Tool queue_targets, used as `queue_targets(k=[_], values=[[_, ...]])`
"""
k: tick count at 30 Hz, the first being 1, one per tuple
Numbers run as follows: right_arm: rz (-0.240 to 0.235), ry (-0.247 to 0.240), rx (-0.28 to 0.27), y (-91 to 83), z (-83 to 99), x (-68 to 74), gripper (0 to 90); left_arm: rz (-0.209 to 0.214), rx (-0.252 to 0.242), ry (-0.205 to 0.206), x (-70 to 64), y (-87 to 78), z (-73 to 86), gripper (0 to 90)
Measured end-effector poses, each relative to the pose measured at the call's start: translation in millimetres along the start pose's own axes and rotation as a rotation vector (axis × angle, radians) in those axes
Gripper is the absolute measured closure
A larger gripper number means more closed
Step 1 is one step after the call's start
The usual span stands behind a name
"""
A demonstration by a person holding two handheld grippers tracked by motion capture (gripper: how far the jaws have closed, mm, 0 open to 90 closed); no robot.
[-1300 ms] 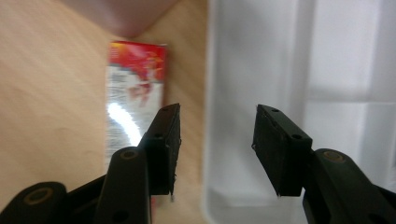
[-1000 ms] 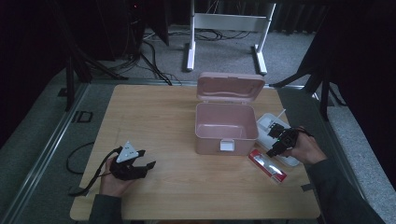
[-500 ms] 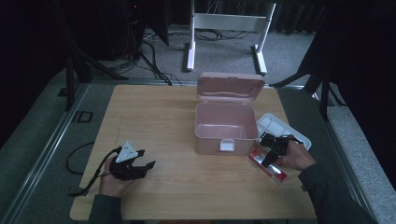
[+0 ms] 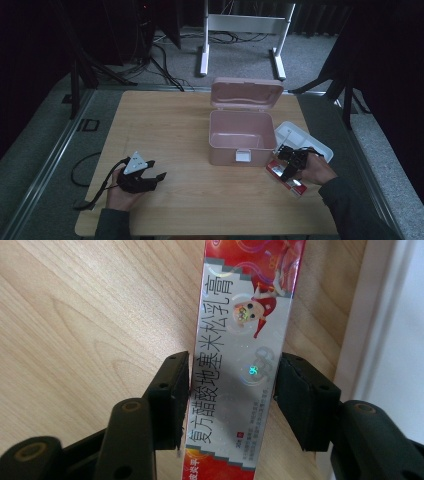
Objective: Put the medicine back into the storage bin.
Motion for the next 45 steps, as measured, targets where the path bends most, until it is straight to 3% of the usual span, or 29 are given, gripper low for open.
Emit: queue_targets(k=[12,15,19,32,33,36,39,45], values=[[0.010,-0.016,0.004,2.7,0.6,1.6,49.6,0.001,-0.001,0.001,-0.1,-0.1,-0.1,37.3],[0.038,-0.057,0.033,1.2,0.7,3.0,51.2,0.001,0.000,0.002,-0.1,-0.2,-0.1,37.3],[0.024,-0.067,0.032,-3.4,2.4,4.1,51.2,-0.001,-0.001,0.002,0.6,-0.4,0.0,37.3],[-0.005,-0.139,-0.006,-56.9,7.6,8.4,51.2,0.001,0.000,0.004,-0.2,0.7,-0.2,37.3],[-0.003,-0.166,-0.015,-68.0,7.4,9.0,51.2,0.001,0.000,0.004,-0.2,0.8,-0.1,37.3],[0.002,-0.177,-0.016,-71.7,7.3,9.2,51.2,0.001,-0.001,0.004,-0.3,0.7,-0.2,37.3],[0.005,-0.232,-0.044,-93.6,4.4,12.9,51.2,0.001,0.000,0.003,-0.4,1.1,-0.1,37.3],[0.005,-0.279,-0.084,-122.4,-3.4,18.8,51.2,0.000,0.000,0.006,-0.2,0.9,-0.2,37.3]])
Point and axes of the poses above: each handheld gripper's, and its own axes: y roughly forward along the jaws, z roughly out of its underside, x roughly to its left, the point moved 3 cm from there along y, roughly forward along the jaws, and after that the axes turned 8 degrees about -x, right-handed, at the moved point
